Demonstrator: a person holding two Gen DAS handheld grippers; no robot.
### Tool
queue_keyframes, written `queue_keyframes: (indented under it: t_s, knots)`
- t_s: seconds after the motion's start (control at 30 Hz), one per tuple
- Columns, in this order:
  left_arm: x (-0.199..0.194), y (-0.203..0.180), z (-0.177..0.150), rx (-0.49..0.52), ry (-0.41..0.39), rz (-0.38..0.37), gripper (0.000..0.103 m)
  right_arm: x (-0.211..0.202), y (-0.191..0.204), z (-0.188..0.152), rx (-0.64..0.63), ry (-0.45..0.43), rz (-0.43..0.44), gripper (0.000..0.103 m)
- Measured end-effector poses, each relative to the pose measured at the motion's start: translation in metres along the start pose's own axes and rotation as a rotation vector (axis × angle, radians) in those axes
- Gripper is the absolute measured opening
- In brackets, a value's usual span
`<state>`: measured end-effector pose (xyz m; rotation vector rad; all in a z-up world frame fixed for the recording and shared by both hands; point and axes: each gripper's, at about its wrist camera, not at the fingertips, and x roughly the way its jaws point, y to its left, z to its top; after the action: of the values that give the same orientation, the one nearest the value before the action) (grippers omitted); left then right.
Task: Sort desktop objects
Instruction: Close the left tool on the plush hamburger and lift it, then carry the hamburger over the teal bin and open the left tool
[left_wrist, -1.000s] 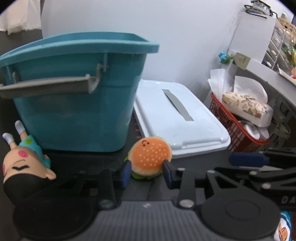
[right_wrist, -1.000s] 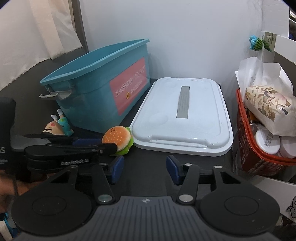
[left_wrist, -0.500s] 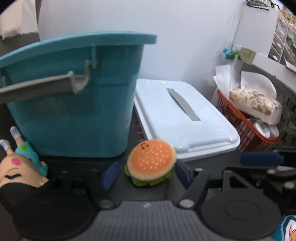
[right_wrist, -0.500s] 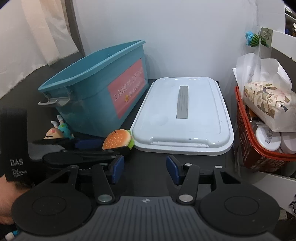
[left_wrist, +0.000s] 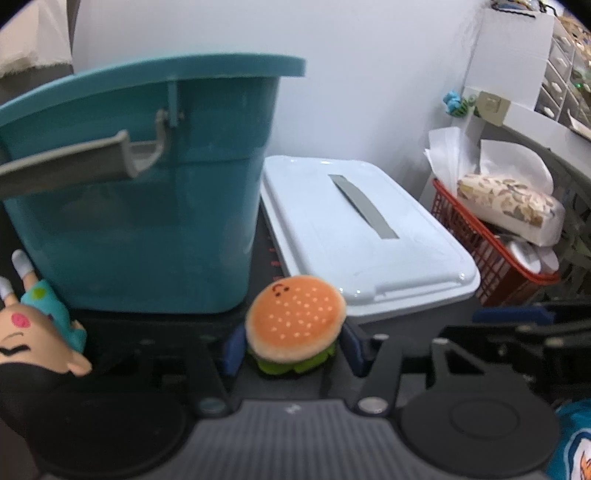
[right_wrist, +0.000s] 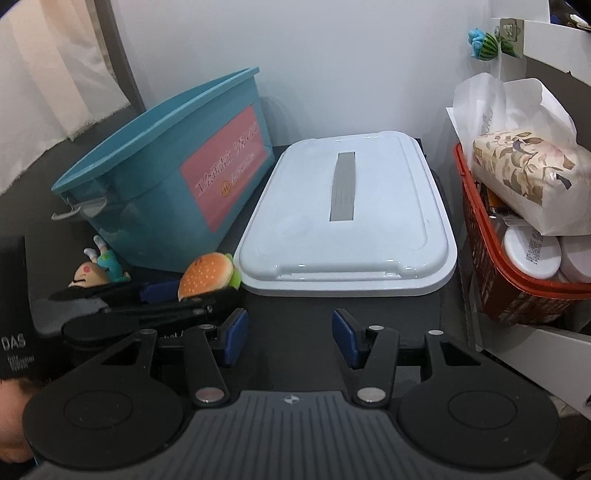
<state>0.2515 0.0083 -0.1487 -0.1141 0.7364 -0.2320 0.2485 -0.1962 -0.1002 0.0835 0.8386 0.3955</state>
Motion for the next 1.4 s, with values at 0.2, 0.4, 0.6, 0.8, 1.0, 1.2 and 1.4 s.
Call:
queue_keyframes:
  t_s: [0.2, 0.4, 0.6, 0.8, 1.0, 1.2, 1.4]
  knots:
    - [-0.016, -0.007, 0.004, 0.012, -0.017, -0.004, 0.056, -0.005, 0.005, 0.004, -0.01, -0.004, 0.016, 0.056]
    - [-0.043, -0.012, 0.005, 0.025, -0.013, 0.008, 0.056, -0.024, 0.008, 0.009, -0.006, -0.047, 0.049, 0.056]
    - [-0.079, -0.019, 0.007, 0.063, -0.02, 0.028, 0.056, -0.048, 0.016, 0.009, -0.02, -0.089, 0.079, 0.056]
    - [-0.122, -0.025, 0.019, 0.123, -0.049, 0.059, 0.056, -0.073, 0.023, 0.008, -0.03, -0.134, 0.107, 0.056]
    - [-0.151, -0.031, 0.039, 0.133, -0.069, 0.062, 0.056, -0.094, 0.023, 0.006, -0.031, -0.166, 0.117, 0.057]
    - [-0.17, -0.041, 0.055, 0.185, -0.073, 0.086, 0.056, -0.114, 0.022, 0.004, -0.02, -0.206, 0.148, 0.061]
    - [-0.179, -0.044, 0.073, 0.18, -0.077, 0.103, 0.056, -0.128, 0.019, 0.005, -0.003, -0.233, 0.181, 0.07]
